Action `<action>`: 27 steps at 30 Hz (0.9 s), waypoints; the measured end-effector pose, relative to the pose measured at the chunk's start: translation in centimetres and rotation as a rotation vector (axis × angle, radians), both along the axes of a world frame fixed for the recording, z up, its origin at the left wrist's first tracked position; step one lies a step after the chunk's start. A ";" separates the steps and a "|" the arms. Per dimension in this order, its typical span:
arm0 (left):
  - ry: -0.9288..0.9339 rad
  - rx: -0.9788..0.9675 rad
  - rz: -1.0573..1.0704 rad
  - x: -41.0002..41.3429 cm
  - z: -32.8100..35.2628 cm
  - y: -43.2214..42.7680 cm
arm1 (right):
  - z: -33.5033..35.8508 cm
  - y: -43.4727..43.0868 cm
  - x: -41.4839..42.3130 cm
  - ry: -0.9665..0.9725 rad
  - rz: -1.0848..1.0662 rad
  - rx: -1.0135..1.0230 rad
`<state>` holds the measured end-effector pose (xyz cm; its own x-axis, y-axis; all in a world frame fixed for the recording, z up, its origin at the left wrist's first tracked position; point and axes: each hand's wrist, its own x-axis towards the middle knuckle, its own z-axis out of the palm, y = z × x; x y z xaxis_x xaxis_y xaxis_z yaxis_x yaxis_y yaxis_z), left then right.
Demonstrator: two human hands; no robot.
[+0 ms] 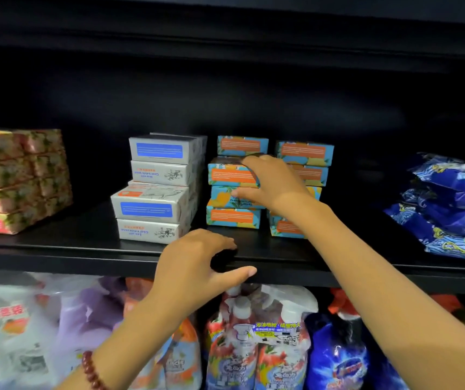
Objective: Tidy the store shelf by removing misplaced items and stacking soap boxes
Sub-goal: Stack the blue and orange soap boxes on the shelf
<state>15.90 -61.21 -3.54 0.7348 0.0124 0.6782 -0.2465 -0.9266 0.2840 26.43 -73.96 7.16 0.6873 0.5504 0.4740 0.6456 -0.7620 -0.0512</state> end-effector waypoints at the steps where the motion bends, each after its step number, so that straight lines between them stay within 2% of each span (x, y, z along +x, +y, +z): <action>1: -0.004 -0.001 -0.001 0.0 -0.1 0.0 | -0.1 0.0 0.0 -0.008 0.000 0.006; 6: -0.026 0.009 -0.011 0.0 -0.2 0.0 | -0.2 -0.2 -0.2 -0.069 0.028 0.058; 13: -0.056 0.029 -0.017 0.2 -0.3 0.1 | 1.1 0.9 -0.3 0.072 0.038 0.064; 16: -0.038 0.043 -0.013 0.3 -0.3 0.2 | 0.8 0.9 -0.7 0.033 -0.001 0.060; 19: 0.016 0.067 -0.062 0.1 0.1 0.5 | 0.0 -1.0 -1.7 -0.065 0.027 0.153; 22: 0.060 0.012 -0.138 0.1 1.1 0.7 | -1.0 -4.4 -2.6 -0.115 0.026 0.229; 27: -0.086 0.057 -0.156 2.1 5.5 -0.1 | -3.6 -9.1 -3.3 -0.102 -0.052 0.285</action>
